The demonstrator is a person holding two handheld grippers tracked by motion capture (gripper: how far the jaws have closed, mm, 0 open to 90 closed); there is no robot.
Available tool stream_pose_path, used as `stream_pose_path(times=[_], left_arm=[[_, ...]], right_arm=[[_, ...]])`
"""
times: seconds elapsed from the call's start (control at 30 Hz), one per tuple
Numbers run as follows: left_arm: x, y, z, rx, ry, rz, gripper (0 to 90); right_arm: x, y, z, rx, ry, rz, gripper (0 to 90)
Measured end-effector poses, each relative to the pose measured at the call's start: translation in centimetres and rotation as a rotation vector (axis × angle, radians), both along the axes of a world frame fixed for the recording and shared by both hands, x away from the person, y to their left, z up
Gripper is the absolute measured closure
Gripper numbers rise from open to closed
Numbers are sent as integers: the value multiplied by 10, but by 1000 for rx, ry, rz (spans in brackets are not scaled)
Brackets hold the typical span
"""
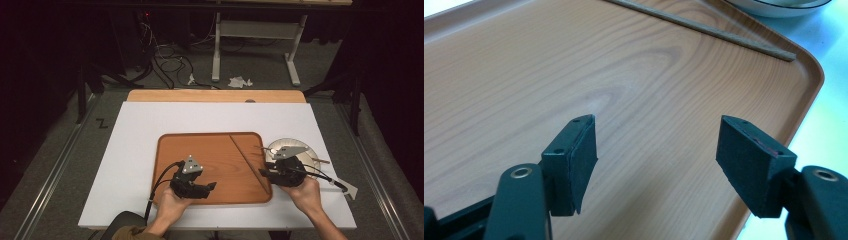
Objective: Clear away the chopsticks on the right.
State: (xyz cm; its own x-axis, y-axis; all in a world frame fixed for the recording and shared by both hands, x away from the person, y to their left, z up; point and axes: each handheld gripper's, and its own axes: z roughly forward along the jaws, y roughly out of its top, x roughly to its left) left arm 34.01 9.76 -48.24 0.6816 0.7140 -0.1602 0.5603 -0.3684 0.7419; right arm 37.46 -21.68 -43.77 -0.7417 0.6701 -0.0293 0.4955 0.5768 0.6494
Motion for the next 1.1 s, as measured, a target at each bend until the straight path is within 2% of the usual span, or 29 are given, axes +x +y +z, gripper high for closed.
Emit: stream_pose_path(times=[0.13, 0.27, 0.43, 0.63, 0.9, 1.1], left_arm=[[1, 0, 0, -3, 2, 3, 326], [0, 0, 0, 5, 1, -3, 326], [1, 0, 0, -3, 3, 3, 326], [1, 0, 0, 8, 3, -2, 326], [1, 0, -1, 8, 5, -2, 326], [1, 0, -1, 9, 6, 0, 326]], right_arm=[[1, -9, 8, 23, -21, -11, 651], [4, -19, 19, 5, -46, -15, 650], [8, -34, 31, 2, -63, -45, 659], [17, -56, 43, -5, -85, -87, 683], [33, -84, 50, -19, -103, -145, 722], [42, -102, 50, -14, -89, -193, 726]])
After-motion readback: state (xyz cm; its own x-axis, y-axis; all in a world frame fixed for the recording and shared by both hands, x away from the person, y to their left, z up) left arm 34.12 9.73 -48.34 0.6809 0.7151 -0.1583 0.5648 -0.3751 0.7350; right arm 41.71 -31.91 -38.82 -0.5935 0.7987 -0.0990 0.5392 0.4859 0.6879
